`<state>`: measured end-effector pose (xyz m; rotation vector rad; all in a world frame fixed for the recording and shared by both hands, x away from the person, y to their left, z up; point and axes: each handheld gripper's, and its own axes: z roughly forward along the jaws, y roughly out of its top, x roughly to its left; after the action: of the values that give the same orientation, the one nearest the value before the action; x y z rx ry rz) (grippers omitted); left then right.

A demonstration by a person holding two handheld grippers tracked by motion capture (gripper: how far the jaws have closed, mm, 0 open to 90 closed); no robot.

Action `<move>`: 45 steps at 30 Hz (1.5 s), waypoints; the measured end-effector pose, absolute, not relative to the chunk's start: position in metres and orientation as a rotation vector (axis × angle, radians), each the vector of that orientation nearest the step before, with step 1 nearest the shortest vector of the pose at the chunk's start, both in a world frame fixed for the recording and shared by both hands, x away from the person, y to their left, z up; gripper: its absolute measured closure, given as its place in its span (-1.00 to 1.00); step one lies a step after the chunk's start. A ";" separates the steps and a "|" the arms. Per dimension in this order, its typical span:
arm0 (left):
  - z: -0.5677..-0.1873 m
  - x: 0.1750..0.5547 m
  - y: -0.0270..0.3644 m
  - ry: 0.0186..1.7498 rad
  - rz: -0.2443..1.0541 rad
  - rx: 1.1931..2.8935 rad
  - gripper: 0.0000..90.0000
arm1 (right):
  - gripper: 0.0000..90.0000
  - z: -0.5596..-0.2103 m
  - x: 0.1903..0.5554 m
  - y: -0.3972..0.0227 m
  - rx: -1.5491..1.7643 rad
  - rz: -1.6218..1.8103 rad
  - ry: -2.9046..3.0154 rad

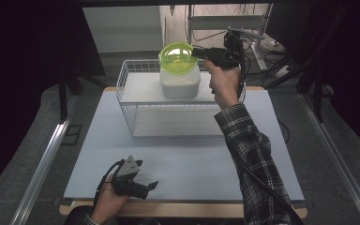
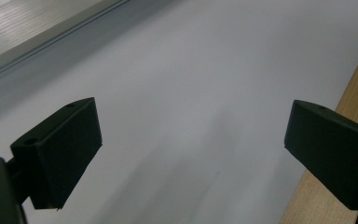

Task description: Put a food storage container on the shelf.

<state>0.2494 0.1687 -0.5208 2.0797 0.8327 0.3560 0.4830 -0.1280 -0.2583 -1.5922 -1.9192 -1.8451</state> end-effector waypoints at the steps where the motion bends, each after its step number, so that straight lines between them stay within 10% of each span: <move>1: -0.521 0.249 0.169 0.832 0.356 2.080 -0.92 | 0.81 -0.259 0.484 -0.128 -1.592 -1.840 -1.922; 27: -0.522 0.250 0.168 0.828 0.347 2.093 -0.92 | 0.59 -0.267 0.497 -0.124 -1.668 -1.820 -1.951; 45: -0.523 0.250 0.166 0.826 0.347 2.107 -0.92 | -0.48 -0.268 0.480 -0.146 -1.463 -1.839 -2.147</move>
<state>0.2500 0.1662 -0.5231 2.1071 0.8261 0.3475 0.4800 -0.1460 -0.2682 -1.4631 -2.1473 -1.8386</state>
